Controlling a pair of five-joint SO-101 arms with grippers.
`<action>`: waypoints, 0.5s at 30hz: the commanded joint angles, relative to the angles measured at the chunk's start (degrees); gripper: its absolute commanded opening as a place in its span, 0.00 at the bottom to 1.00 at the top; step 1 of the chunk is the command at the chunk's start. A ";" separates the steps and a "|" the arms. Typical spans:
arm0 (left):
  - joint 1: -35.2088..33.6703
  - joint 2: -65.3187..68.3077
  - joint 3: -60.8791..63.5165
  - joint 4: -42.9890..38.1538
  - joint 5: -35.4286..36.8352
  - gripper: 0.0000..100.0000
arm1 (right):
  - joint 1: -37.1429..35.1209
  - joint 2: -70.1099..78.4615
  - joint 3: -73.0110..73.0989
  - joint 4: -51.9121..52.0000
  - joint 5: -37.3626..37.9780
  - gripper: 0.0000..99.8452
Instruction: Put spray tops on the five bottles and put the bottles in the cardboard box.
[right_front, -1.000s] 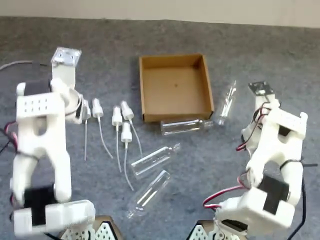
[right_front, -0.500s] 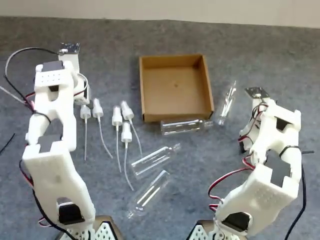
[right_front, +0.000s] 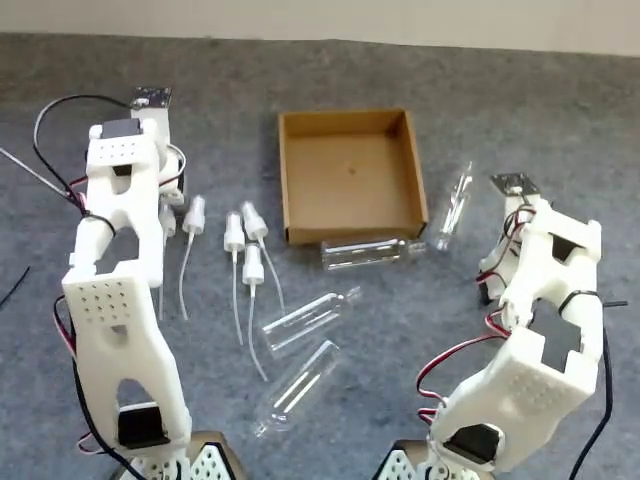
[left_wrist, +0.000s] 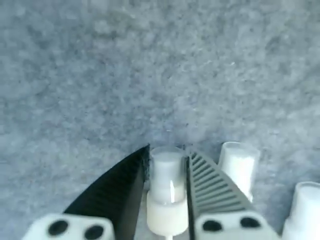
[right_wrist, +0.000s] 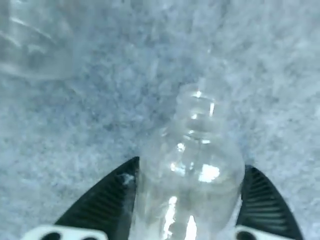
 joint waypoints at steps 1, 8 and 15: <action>-0.31 -4.79 -6.02 4.48 0.53 0.02 | 1.36 0.31 -2.42 -2.24 -0.09 0.27; -1.10 -14.02 -14.20 14.15 0.00 0.02 | 2.33 0.13 -3.21 -2.24 -0.09 0.27; 0.48 -19.91 -14.29 18.64 -1.41 0.02 | 1.36 -2.33 -7.25 3.74 -0.35 0.32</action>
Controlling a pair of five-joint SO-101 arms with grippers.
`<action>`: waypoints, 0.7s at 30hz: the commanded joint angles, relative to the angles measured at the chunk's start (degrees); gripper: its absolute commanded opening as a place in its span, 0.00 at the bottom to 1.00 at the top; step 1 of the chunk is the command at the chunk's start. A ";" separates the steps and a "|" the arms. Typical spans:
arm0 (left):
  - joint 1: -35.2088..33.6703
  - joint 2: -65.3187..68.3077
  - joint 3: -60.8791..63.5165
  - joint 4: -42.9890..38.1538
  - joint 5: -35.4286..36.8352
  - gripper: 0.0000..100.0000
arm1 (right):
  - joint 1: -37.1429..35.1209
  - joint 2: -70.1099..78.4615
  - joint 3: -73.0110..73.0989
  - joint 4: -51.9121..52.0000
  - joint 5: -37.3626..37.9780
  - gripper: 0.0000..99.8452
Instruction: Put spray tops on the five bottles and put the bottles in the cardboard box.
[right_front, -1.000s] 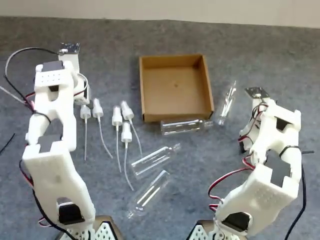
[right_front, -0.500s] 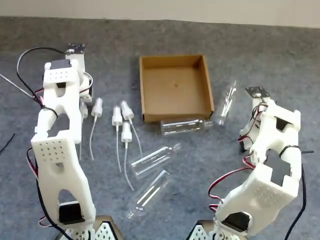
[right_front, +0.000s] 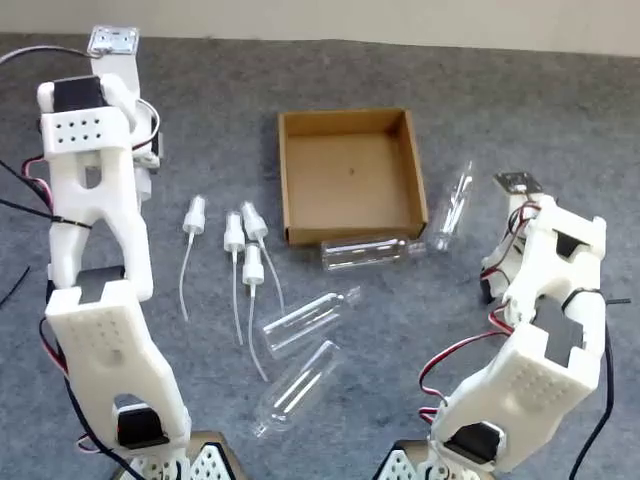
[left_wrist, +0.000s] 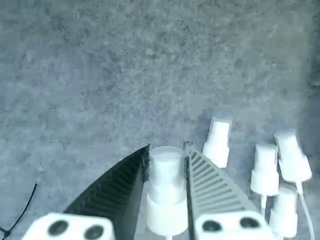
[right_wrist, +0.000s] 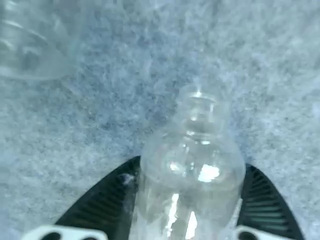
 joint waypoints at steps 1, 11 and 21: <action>1.10 -6.90 -2.42 2.29 -0.97 0.02 | 0.40 -3.56 -4.26 0.48 -0.35 0.33; 2.77 -11.91 1.45 4.66 -2.73 0.02 | 0.40 -6.64 -4.62 0.48 -0.35 0.33; 10.59 -23.78 12.70 5.80 -2.99 0.02 | -1.54 -6.29 -4.70 -0.75 -0.44 0.33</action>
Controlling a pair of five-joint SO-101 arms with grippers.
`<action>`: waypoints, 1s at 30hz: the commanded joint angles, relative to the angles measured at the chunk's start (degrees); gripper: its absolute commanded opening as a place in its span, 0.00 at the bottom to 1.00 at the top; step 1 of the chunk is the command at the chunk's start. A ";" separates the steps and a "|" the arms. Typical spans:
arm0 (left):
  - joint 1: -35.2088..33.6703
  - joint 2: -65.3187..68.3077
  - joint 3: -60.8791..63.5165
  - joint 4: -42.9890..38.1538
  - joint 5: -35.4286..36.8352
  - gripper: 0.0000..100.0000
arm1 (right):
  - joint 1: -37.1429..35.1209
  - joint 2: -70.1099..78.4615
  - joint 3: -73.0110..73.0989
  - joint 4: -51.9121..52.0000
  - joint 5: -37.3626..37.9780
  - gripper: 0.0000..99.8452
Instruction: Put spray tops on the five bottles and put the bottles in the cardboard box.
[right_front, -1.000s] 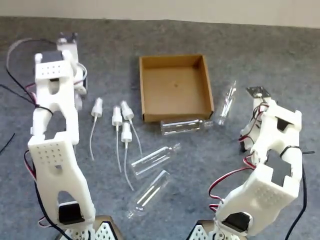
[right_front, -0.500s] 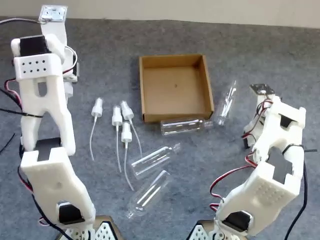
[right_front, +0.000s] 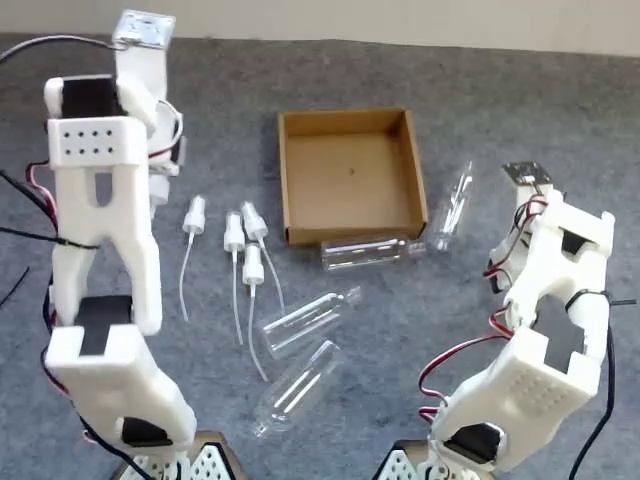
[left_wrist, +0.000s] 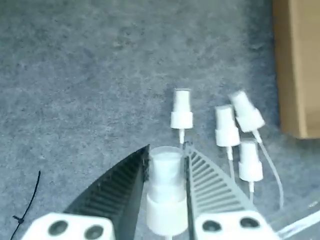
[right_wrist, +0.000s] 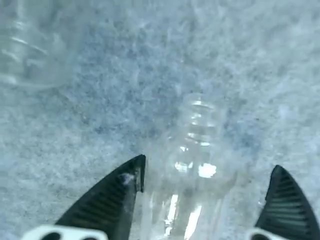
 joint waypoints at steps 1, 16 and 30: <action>3.74 -8.40 4.62 0.62 -0.62 0.02 | -1.36 -3.38 -3.30 -1.01 -0.44 0.31; 5.14 -20.79 24.04 -7.56 -0.70 0.02 | -1.27 -4.18 -11.74 1.01 -8.00 0.04; 15.43 -41.19 23.52 -8.00 0.44 0.02 | -29.93 -38.90 -9.71 3.38 -26.02 0.00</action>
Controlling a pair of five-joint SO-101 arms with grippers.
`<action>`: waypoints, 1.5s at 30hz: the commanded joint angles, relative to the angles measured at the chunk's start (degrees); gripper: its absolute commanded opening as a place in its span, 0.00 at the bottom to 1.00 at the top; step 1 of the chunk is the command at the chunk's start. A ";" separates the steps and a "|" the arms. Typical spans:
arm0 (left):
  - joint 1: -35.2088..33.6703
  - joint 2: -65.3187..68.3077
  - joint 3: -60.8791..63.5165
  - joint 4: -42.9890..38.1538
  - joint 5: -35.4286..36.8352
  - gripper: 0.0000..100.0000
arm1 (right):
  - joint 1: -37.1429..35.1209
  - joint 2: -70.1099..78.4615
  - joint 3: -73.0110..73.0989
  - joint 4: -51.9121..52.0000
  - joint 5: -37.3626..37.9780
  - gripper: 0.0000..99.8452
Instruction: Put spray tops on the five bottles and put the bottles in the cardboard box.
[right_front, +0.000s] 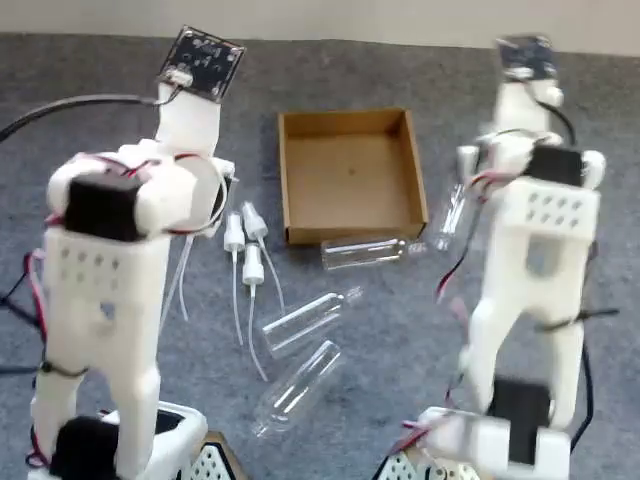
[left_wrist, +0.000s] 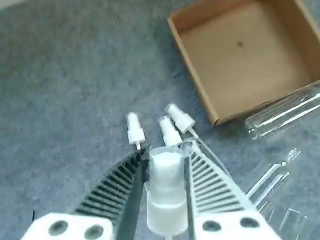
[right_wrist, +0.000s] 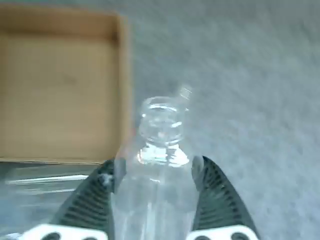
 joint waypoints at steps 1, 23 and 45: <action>1.19 -4.88 -0.75 -1.58 2.02 0.02 | -11.74 -13.49 8.40 -5.85 -4.48 0.00; 18.24 -1.10 -11.65 -31.74 12.04 0.02 | -34.15 -57.45 69.93 -49.98 -5.98 0.00; 22.02 0.22 -16.84 -32.79 11.96 0.02 | -32.57 -66.59 77.32 -49.63 -5.98 0.00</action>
